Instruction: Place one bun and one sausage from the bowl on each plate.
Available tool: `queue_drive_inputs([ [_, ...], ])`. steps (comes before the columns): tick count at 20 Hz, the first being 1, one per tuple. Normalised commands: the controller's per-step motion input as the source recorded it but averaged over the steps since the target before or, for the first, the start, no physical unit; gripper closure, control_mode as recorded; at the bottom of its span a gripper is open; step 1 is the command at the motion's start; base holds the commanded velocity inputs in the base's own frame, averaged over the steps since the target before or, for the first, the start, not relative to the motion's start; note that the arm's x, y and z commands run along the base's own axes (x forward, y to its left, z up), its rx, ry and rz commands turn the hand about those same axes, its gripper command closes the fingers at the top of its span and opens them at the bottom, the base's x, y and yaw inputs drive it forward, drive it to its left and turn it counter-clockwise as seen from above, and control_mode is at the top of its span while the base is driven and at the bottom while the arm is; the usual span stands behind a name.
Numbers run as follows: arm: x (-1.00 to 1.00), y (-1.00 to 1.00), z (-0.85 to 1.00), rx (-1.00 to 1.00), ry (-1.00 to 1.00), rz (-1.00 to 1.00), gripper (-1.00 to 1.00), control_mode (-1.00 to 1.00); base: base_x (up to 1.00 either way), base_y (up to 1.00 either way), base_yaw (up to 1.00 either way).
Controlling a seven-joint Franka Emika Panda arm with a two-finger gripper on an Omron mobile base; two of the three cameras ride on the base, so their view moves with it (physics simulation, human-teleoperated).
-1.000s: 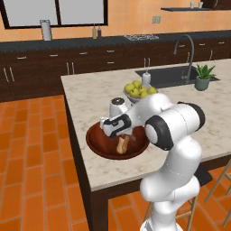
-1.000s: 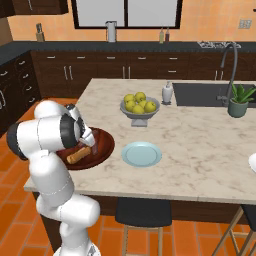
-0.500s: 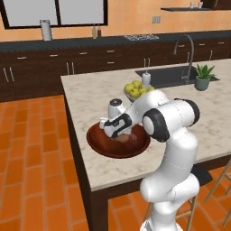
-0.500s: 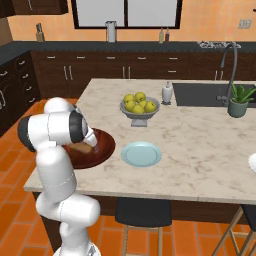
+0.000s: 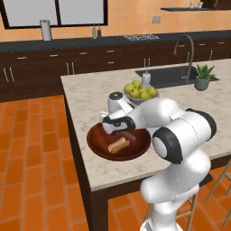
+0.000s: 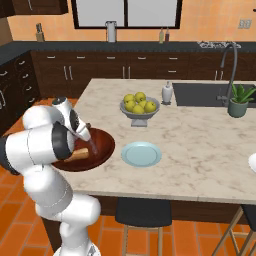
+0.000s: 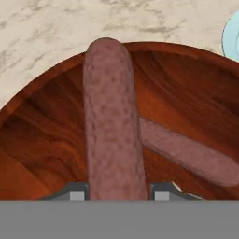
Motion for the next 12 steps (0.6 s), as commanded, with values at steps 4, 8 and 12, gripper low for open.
queue_drive_inputs([
  [4,-1.0,-0.23,0.96,0.0,-0.14,-0.03,1.0,-1.0,0.0,0.0,0.0],
  [8,-1.0,-0.62,0.7,0.03,-0.1,0.0,1.0,-1.0,0.0,0.0,0.0],
  [12,-0.75,-0.45,0.07,0.02,-0.09,0.01,1.0,1.0,-0.25,-0.2,0.0],
])
